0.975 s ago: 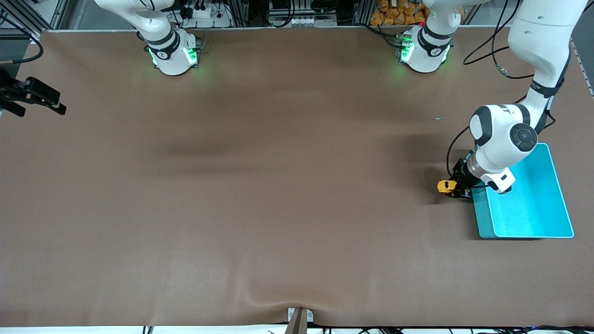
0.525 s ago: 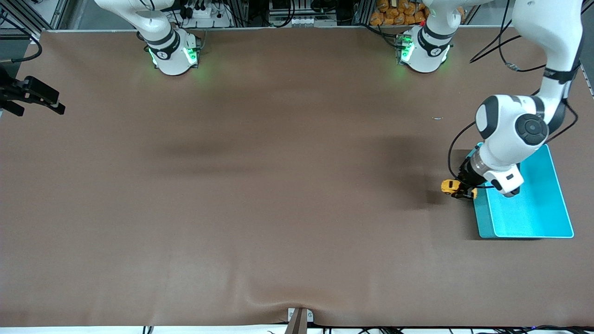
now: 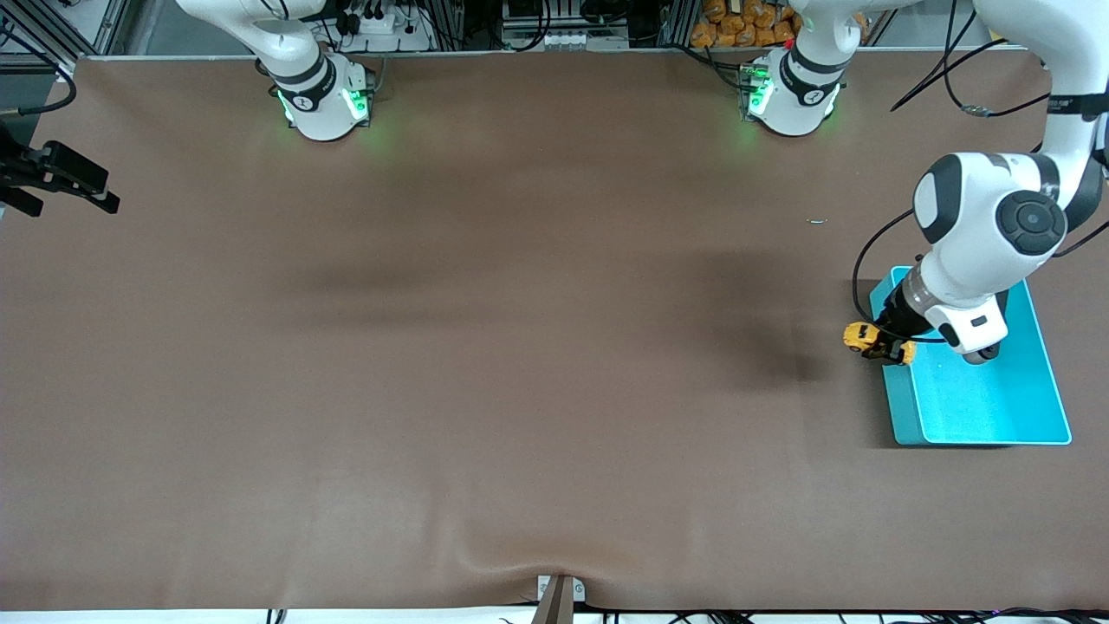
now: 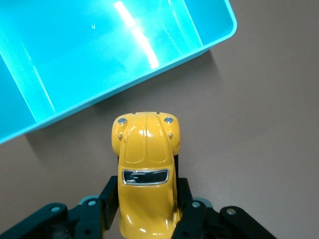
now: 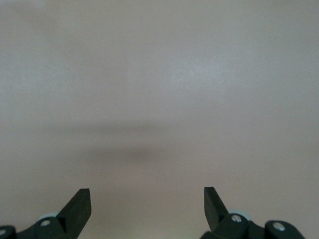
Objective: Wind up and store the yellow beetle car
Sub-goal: 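Lift the car with the left gripper over the cyan bin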
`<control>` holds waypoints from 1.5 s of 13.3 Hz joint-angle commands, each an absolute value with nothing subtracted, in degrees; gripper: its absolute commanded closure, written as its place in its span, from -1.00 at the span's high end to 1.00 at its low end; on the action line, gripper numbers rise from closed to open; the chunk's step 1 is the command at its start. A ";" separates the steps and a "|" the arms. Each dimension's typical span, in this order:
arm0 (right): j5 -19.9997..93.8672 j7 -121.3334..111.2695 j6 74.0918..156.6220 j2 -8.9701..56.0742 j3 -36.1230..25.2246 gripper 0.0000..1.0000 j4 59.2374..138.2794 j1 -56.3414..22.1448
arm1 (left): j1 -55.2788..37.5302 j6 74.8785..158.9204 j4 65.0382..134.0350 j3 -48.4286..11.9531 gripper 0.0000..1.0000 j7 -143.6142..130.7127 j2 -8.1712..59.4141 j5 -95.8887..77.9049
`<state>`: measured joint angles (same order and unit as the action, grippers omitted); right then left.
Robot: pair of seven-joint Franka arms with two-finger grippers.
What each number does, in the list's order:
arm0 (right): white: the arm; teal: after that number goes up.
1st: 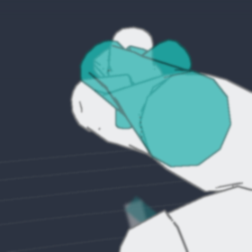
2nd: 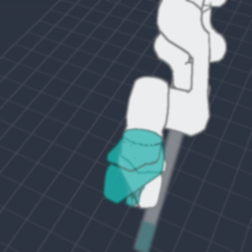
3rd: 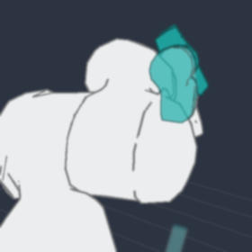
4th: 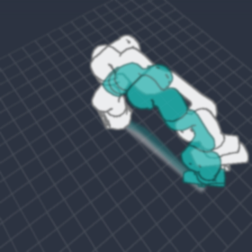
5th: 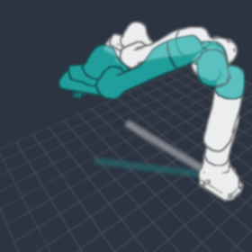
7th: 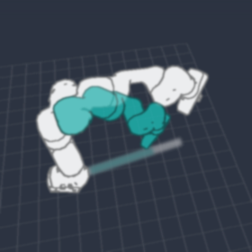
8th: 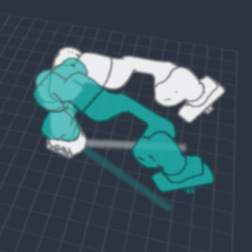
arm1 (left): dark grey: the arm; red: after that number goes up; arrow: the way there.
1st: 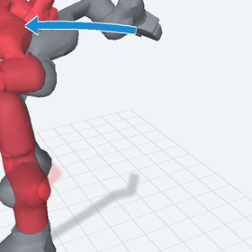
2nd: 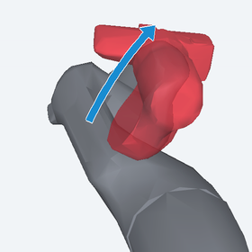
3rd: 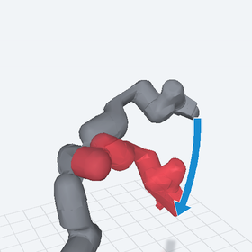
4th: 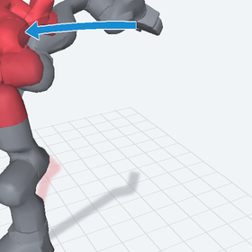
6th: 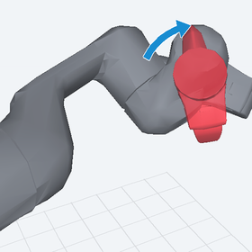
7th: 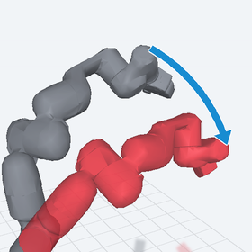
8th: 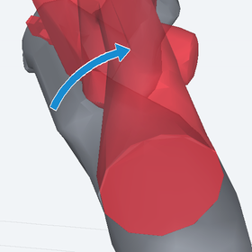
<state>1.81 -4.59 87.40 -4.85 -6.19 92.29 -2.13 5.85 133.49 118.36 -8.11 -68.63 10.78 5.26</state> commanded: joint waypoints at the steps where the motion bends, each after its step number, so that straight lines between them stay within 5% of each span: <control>1: 1.14 -4.75 86.66 -5.54 -5.80 1.00 92.02 -1.49 | 7.55 131.22 117.69 -7.82 -1.00 -64.26 9.93 6.68; 8: 0.97 -4.92 86.04 -5.45 -5.80 1.00 92.02 -1.49 | 15.19 131.22 116.20 -7.91 -1.00 -40.03 11.16 10.28; 14: 0.88 -4.92 86.04 -5.54 -5.89 1.00 92.02 -1.49 | 18.72 124.73 107.50 -7.91 -1.00 -15.33 17.66 10.81; 20: 0.88 -4.83 86.04 -5.54 -5.89 1.00 92.02 -1.49 | 23.81 124.37 105.74 -7.82 -1.00 3.58 23.28 10.81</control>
